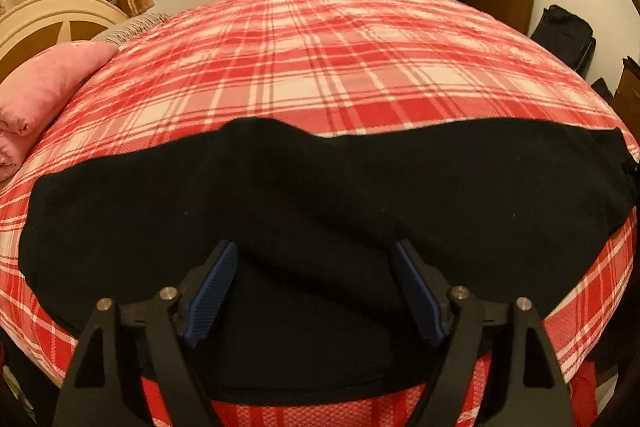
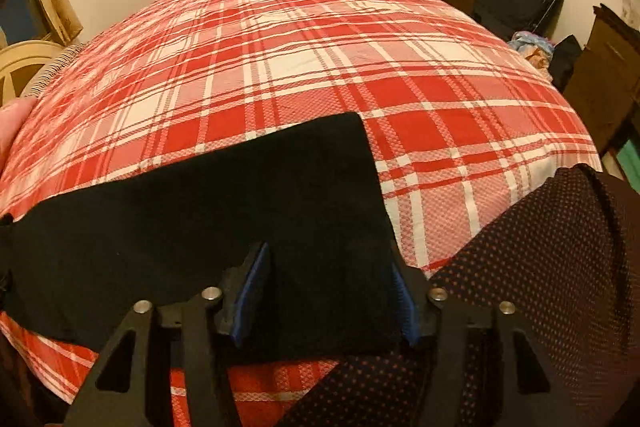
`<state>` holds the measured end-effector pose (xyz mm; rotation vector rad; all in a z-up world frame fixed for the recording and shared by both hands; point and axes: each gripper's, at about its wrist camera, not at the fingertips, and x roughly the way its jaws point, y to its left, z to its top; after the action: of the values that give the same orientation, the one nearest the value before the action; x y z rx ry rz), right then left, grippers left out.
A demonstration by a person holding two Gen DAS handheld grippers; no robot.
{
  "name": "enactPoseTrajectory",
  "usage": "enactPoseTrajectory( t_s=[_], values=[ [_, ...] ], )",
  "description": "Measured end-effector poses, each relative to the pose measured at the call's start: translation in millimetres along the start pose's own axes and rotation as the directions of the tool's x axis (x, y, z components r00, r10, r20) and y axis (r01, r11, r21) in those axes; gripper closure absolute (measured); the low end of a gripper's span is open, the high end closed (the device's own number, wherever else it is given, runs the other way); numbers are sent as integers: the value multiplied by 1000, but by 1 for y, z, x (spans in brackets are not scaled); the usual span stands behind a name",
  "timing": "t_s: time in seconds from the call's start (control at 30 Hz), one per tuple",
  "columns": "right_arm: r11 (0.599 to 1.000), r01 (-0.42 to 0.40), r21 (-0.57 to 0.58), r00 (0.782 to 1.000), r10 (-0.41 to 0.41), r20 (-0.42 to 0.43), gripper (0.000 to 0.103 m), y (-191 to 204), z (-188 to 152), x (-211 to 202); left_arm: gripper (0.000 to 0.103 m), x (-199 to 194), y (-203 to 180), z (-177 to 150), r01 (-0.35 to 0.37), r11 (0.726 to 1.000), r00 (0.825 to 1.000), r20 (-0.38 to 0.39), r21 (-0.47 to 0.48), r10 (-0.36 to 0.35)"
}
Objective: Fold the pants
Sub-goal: 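Grasp and lift the pants edge with the right tool toward the left tool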
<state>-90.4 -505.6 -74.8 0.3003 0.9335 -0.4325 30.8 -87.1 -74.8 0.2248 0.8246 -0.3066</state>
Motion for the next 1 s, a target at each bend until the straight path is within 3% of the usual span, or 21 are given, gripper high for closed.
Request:
enactPoseTrajectory(
  t_s=[0.07,0.2,0.27,0.37,0.47,0.63,0.73,0.8,0.9,0.93,0.97,1.0],
  values=[
    [1000,-22,19,1000,22,-16,94,-2,0,-4,20,-3,2,1,8,1000,1000,-3,5,-8],
    [998,-19,54,999,17,41,96,13,1,-33,20,-17,21,7,10,999,999,48,-47,-7],
    [996,-81,47,992,76,97,96,34,4,-57,20,-29,42,12,11,994,996,91,-109,-1],
    [967,-251,-41,957,254,139,96,97,10,-95,18,-39,72,18,17,978,991,134,-208,11],
    [921,-353,-165,923,372,104,96,167,8,-105,18,-40,94,18,10,965,990,138,-262,27],
    [796,-488,-358,857,514,-26,96,295,-23,-84,18,-40,115,7,-36,953,990,122,-300,76],
    [758,-515,-399,846,526,-93,96,349,-51,-58,18,-42,127,0,-56,947,989,113,-318,96],
    [749,-503,-431,853,512,-105,96,373,-69,-45,18,-41,136,-2,-67,942,989,106,-330,108],
    [757,-458,-467,878,466,-105,85,395,-90,-30,18,-40,145,-5,-75,935,988,100,-346,117],
    [747,-480,-461,868,481,-123,69,395,-91,-28,18,-39,148,-5,-78,935,988,97,-347,119],
    [724,-522,-452,842,522,-136,51,394,-92,-30,18,-37,149,-5,-80,934,988,94,-348,120],
    [688,-575,-443,805,573,-153,45,391,-91,-35,18,-36,150,-5,-80,934,989,93,-348,119]
  ],
)
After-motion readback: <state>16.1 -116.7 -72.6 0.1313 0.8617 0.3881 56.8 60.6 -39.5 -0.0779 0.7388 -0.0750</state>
